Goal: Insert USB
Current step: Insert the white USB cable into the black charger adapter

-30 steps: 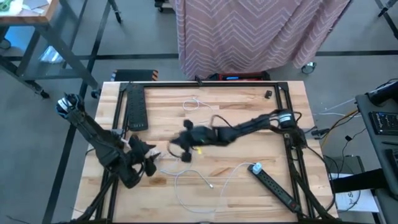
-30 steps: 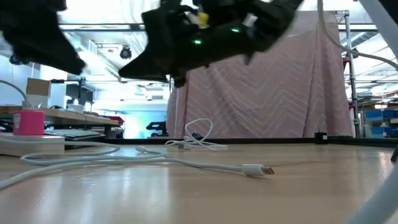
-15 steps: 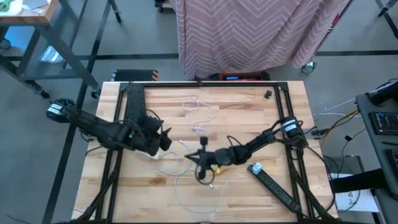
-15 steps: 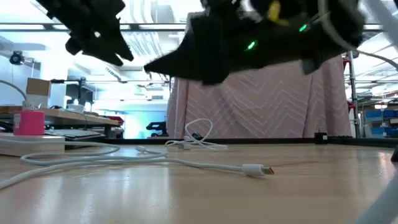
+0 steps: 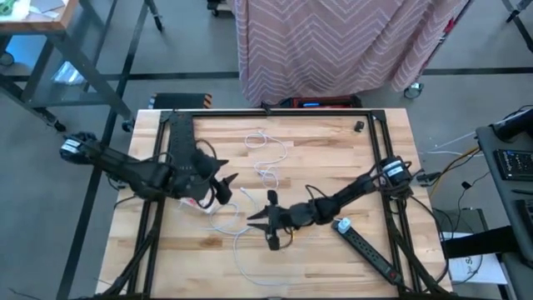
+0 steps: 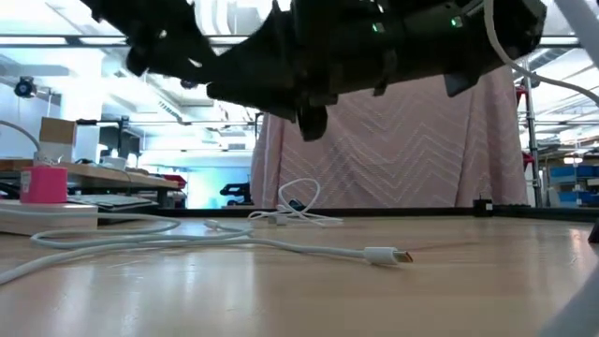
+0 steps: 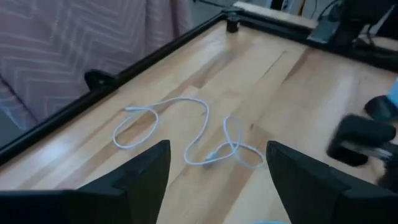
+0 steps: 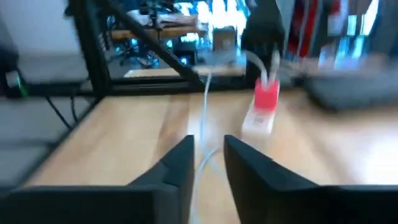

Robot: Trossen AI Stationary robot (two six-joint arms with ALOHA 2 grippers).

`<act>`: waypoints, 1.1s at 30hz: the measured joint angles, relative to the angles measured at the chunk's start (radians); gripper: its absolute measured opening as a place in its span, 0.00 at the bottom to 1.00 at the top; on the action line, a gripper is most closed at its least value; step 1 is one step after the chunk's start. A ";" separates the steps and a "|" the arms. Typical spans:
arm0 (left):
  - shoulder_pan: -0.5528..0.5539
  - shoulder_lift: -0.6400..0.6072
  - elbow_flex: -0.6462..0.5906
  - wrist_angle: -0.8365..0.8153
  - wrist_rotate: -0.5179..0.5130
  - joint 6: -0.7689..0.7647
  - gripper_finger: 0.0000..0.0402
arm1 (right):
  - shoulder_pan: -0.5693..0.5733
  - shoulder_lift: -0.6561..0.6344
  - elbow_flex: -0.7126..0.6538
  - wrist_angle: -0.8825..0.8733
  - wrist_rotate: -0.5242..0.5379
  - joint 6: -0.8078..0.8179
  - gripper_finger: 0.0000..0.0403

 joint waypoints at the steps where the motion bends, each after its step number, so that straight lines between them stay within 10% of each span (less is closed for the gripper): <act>1: 0.017 0.001 -0.002 0.001 0.015 0.011 0.63 | -0.001 0.000 0.009 -0.020 -0.001 0.082 0.24; 12: 0.058 0.001 -0.041 -0.025 -0.017 0.065 0.57 | -0.014 -0.020 0.186 -0.479 0.119 0.120 0.41; 22: 0.058 -0.001 -0.041 -0.056 -0.036 0.208 0.49 | -0.159 -0.264 0.322 -1.246 0.653 0.367 0.58; 27: 0.059 -0.001 -0.041 -0.196 -0.036 0.209 0.47 | -0.325 -0.381 0.333 -1.422 0.621 0.457 0.64; 33: 0.062 -0.014 -0.041 -0.281 -0.031 0.209 0.46 | -0.628 -0.440 0.333 -1.594 0.312 0.611 0.66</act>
